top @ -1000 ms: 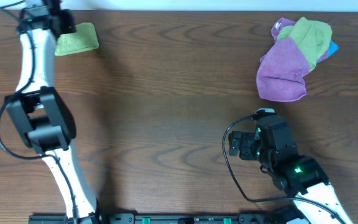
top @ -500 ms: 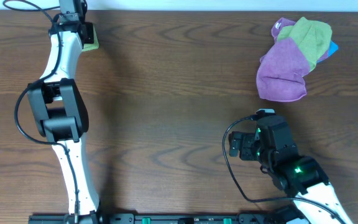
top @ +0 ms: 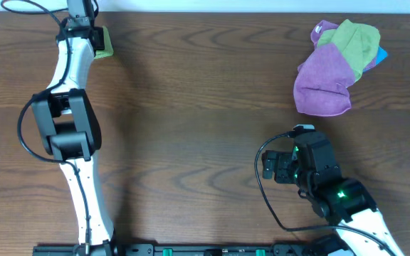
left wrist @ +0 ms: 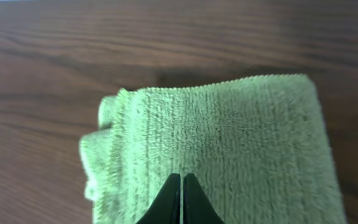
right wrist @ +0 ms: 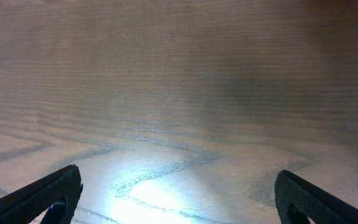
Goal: Fold the cloth
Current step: 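Hold the folded cloth at the upper-left corner with the left gripper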
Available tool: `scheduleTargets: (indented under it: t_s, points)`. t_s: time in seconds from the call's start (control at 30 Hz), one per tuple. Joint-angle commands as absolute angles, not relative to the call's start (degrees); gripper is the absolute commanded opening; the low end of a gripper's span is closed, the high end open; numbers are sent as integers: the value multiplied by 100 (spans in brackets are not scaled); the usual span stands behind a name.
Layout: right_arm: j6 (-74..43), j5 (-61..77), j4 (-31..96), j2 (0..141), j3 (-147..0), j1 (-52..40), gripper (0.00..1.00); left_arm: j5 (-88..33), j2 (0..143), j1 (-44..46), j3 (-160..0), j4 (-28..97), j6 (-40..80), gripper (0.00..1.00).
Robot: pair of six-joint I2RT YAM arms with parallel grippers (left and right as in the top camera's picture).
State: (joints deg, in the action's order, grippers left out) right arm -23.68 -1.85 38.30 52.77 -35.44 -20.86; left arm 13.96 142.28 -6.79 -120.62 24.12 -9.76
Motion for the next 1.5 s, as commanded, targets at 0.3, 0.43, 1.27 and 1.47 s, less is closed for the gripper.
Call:
scheduleTargets:
  t_s: [0.3,0.43,1.27,1.47]
  points:
    - [-2440,-165,3835,5277,-3520,-2104,99,449,14724,-845,-12121,2064,-991,6]
    - [-2440,-165,3835,5277,-3520,-2104,99,180,14728,-827,-12121,2112,-1745,6]
    - [-2438,-167,3688,5277,-3520,-2104,99,183,14728,-709,-12123,3621,-1601,6]
    - [-2438,-167,3688,5277,-3520,-2104,99,187,14728,-709,-12123,3822,-1516,6]
